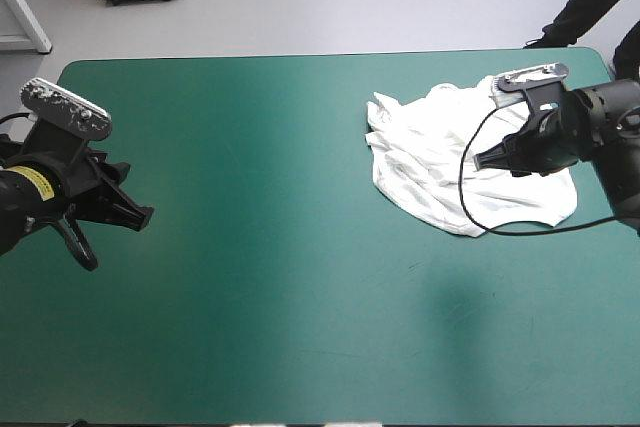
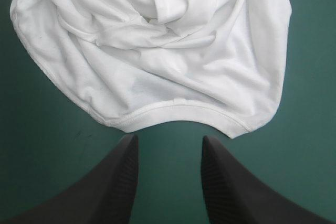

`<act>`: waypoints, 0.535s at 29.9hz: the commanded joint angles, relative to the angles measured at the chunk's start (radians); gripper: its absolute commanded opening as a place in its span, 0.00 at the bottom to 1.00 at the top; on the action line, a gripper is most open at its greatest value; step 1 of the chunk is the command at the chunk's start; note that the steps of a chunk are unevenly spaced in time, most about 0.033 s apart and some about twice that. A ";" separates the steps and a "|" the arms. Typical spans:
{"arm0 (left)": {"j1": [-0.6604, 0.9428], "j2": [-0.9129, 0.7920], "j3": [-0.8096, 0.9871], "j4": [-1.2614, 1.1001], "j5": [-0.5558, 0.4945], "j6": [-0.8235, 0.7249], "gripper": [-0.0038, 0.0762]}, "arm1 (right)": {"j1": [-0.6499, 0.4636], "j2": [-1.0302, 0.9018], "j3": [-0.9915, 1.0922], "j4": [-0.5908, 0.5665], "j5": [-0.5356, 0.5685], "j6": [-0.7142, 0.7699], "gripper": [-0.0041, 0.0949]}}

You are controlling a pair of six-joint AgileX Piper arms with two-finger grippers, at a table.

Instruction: Fold the cloth

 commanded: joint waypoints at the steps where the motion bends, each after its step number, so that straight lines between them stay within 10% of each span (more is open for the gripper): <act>1: -0.004 -0.010 -0.026 -0.033 -0.036 -0.005 0.33 | -0.005 0.048 -0.058 -0.006 -0.051 -0.026 0.47; 16: -0.004 0.010 -0.026 -0.066 -0.001 0.001 0.41 | -0.007 0.549 -0.440 0.035 -0.090 -0.026 0.63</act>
